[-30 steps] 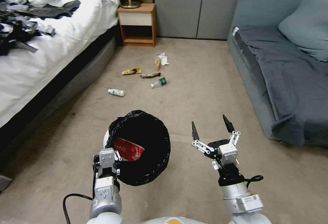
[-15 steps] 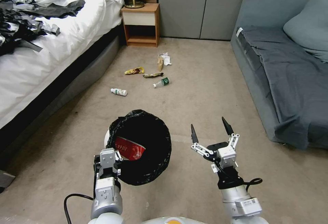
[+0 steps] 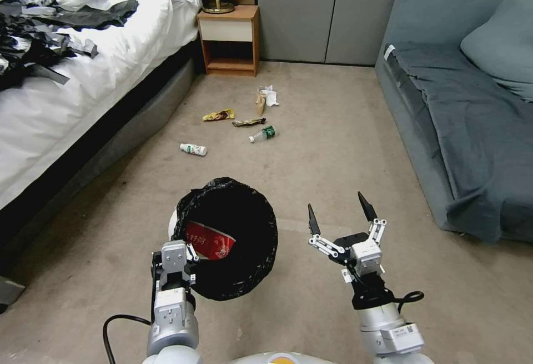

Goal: Pick up the trash bin, then pick up the garbage from the floor and place it into the trash bin.

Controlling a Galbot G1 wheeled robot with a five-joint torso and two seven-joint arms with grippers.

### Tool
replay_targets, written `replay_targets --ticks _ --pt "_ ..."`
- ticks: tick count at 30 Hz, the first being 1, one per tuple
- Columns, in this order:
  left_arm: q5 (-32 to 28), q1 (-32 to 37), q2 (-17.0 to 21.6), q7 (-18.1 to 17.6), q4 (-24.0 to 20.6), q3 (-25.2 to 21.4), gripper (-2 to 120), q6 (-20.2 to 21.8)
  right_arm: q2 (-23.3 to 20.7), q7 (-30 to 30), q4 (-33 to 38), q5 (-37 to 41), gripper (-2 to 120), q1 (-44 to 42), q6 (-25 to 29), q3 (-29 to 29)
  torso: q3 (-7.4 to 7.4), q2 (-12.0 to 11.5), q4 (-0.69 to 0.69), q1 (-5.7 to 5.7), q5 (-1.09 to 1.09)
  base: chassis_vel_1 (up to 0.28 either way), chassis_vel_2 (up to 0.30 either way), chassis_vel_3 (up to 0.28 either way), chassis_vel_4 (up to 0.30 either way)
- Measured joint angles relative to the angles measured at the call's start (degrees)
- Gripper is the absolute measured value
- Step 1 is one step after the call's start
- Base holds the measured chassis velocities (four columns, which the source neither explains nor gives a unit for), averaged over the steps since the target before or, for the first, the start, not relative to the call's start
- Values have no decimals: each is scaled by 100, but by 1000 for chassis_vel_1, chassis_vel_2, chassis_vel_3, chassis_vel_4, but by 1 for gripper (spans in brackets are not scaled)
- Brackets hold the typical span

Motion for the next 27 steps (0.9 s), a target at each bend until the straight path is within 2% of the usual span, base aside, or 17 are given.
replay_targets --ticks 10,27 --pt "12 5 13 2 -36 -11 1 0 -16 -4 18 0 100 -23 41 35 0 0 1 0 0 -87 97 96 -94" --pt "81 59 4 11 -166 -49 1 20 -71 -2 52 -31 100 -48 92 23 0 0 1 0 1 -269 271 258 -263"
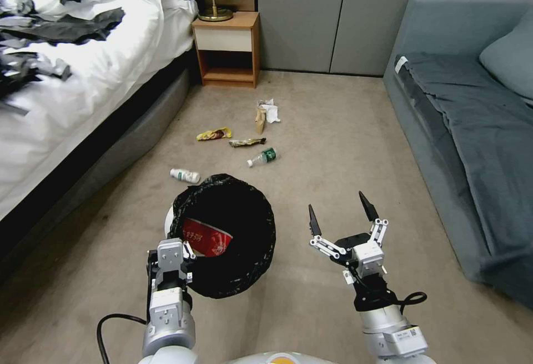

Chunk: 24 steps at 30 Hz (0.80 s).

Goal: Pick up the trash bin, then pick up the garbage from the floor and place it into the trash bin.

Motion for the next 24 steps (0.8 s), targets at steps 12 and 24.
replay_targets --ticks 12,24 --pt "5 5 -6 3 -3 -2 1 0 5 4 -14 -5 100 -1 13 -2 0 0 -2 0 1 -292 281 284 -294" --pt "5 3 -6 3 -3 -6 1 0 7 6 -19 -7 100 0 13 0 2 0 -1 2 0 -203 192 203 -209"
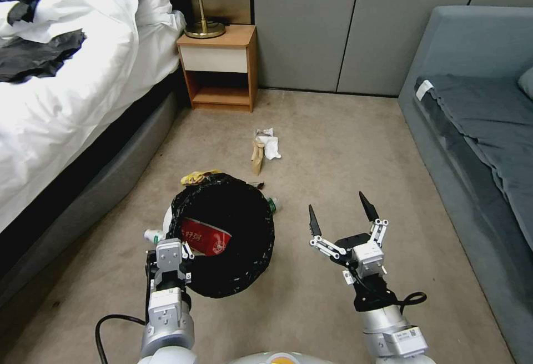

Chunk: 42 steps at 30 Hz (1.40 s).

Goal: Pick up the trash bin, then pick up the garbage from the floor and place it into the trash bin.

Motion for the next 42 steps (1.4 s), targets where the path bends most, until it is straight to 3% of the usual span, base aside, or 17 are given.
replay_targets --ticks 42 --pt "-1 1 0 -1 4 2 0 0 0 0 -2 0 100 -1 -4 -1 -2 0 0 -2 -1 9 -10 -10 9"
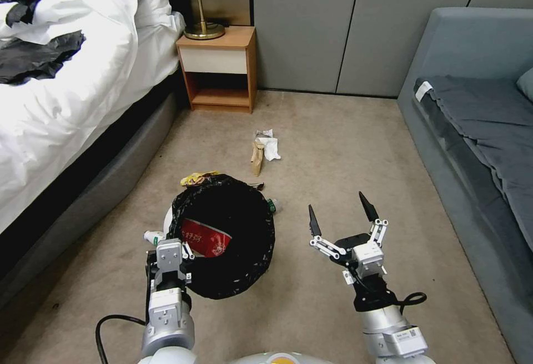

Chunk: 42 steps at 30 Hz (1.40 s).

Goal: Pick up the trash bin, then pick up the garbage from the floor and place it into the trash bin.

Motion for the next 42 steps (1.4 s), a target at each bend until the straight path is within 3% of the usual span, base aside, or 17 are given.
replay_targets --ticks 28,42 --pt "0 0 0 0 0 0 0 0 0 0 0 0 100 0 0 0 0 0 0 0 0 0 0 0 0" --pt "0 -1 0 -2 0 -1 0 0 0 0 0 0 100 0 0 0 1 0 0 0 0 -155 155 153 -153"
